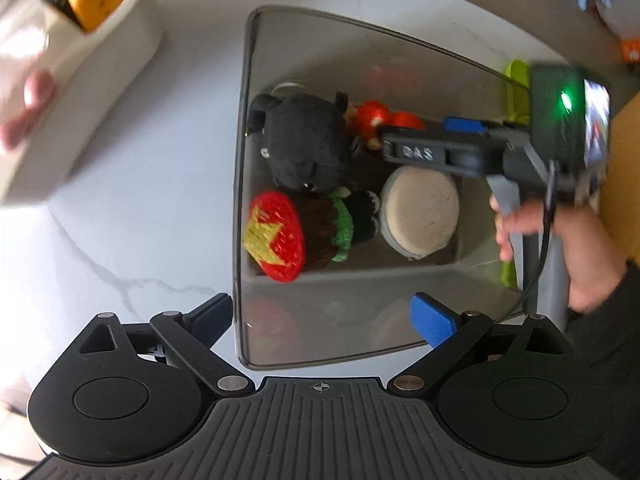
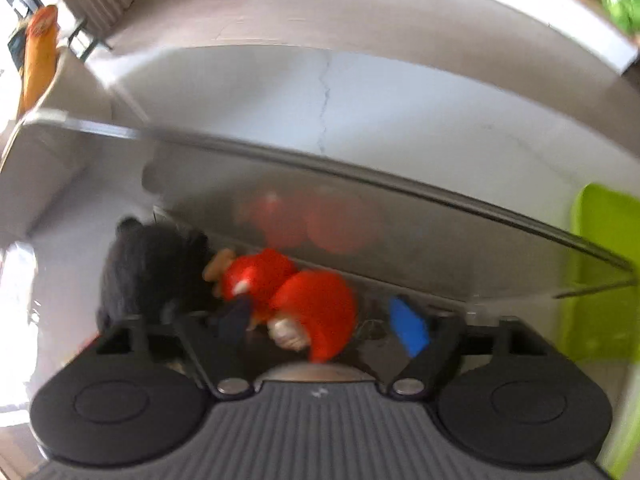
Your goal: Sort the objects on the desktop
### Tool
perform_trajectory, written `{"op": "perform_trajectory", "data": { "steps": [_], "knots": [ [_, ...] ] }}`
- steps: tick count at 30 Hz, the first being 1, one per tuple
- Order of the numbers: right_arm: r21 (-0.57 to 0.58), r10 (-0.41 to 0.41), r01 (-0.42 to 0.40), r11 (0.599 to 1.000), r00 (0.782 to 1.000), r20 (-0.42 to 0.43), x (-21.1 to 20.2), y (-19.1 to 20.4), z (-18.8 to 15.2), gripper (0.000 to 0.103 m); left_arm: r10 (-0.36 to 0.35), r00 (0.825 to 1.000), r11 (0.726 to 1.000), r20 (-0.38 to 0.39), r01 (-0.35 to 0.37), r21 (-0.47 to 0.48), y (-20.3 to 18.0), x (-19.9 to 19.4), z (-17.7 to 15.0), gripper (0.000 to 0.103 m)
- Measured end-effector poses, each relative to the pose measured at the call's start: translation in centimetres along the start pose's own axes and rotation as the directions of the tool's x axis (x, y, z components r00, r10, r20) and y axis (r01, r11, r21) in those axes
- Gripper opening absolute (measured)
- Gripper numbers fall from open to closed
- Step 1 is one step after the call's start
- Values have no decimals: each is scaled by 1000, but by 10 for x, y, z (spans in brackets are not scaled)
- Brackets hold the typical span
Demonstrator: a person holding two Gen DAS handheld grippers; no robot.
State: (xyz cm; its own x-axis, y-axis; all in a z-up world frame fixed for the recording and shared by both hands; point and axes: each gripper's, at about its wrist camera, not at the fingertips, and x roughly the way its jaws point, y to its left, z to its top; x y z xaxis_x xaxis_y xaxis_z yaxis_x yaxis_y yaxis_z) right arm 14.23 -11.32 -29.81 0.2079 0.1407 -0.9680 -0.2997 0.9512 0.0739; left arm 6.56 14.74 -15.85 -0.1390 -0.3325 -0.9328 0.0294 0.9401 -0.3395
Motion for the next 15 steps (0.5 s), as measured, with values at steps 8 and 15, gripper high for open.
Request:
{"op": "perform_trajectory", "data": {
  "steps": [8,15],
  "knots": [
    [133,124,-123,983,992,6,-9,-12,0,48,47,999,998,28,-48,48,-9,-9,-1,99],
    [103,-18,18,995,1000,-6,-33,-30,-17,48,99,994,992,41,-102,77,-14,-22,-9,99]
  ]
}}
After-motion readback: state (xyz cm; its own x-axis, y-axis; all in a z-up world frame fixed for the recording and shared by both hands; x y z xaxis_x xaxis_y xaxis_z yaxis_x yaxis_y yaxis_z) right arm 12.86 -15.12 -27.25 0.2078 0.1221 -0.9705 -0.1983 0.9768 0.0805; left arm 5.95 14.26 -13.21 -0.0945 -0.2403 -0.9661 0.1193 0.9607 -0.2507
